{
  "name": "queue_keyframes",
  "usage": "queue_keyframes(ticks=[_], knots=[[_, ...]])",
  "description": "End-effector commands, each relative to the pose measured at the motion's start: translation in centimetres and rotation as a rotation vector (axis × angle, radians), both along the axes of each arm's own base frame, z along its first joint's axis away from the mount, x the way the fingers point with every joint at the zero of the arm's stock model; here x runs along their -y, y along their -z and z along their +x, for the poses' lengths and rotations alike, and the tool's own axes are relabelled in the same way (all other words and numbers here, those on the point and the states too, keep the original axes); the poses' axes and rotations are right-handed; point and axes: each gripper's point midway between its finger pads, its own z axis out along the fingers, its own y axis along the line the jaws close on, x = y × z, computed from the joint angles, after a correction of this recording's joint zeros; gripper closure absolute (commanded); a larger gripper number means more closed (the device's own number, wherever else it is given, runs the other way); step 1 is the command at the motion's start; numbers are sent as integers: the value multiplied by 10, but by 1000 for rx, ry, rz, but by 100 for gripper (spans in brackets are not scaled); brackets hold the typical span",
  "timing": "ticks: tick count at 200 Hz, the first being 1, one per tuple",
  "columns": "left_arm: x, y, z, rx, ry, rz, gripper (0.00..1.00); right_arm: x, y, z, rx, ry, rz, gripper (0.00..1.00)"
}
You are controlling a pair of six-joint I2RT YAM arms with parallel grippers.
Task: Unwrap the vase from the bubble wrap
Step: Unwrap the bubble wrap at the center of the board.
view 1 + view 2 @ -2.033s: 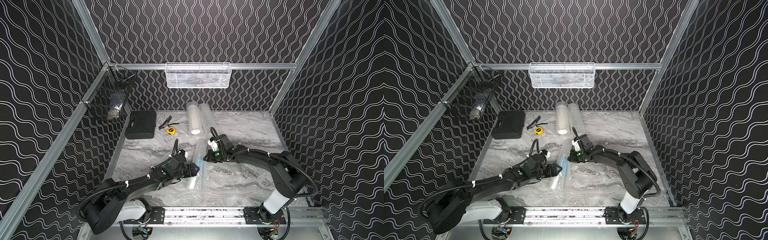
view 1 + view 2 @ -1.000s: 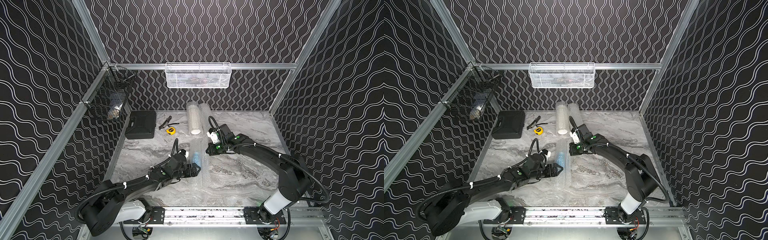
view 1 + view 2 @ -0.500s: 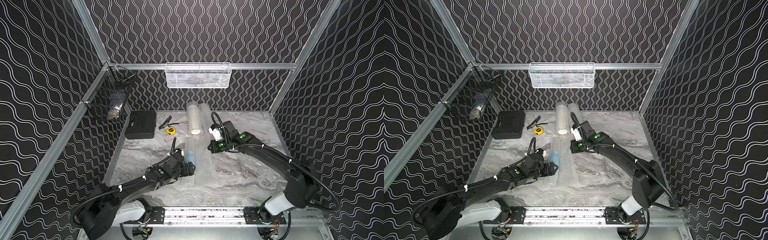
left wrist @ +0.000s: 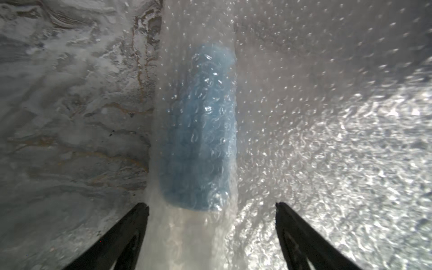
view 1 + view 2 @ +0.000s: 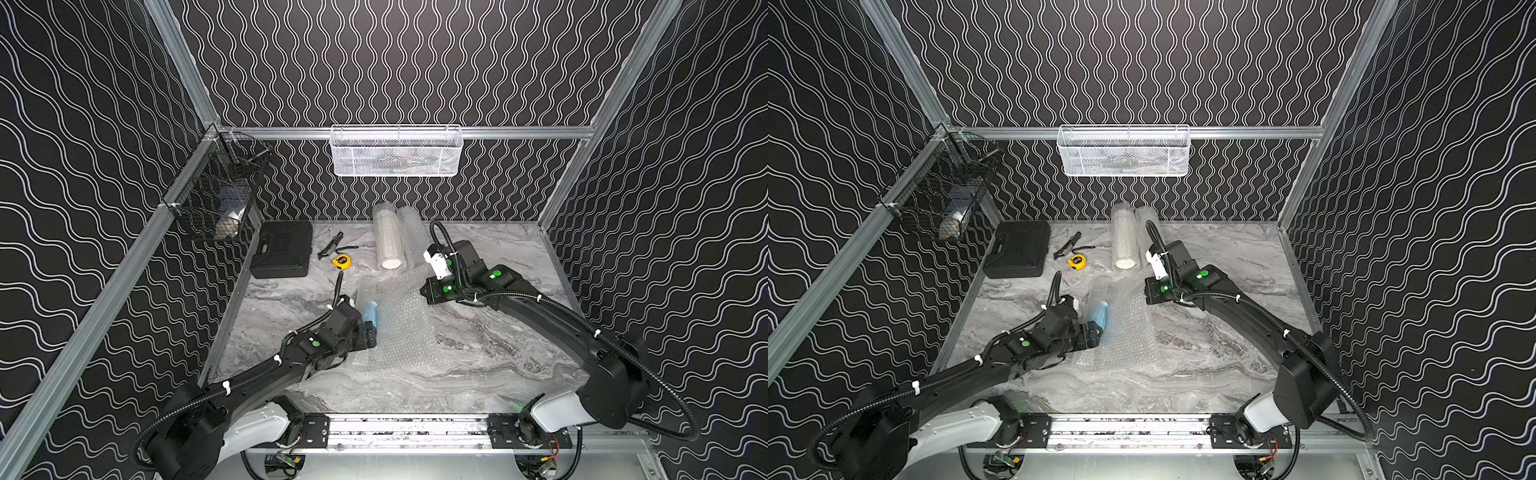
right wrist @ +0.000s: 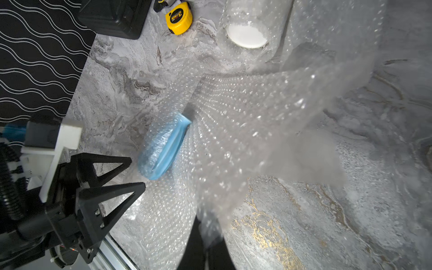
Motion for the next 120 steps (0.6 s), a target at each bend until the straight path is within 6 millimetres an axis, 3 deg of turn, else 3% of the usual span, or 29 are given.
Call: queue_keyframes(ticks=[1,39,83,120], knots=[[-10,1,1,2,-17,44,12,6,-2,2,21,27,-16,100],[-20,7,1,-12,-37,73,12,9,2,2,17,34,-26,100],[-28,5,4,-14,-37,120,12,10,25,1,-24,43,-48,100],[-47,-26,15,39,-53,260,10,14,43,0,-52,63,-72,100]])
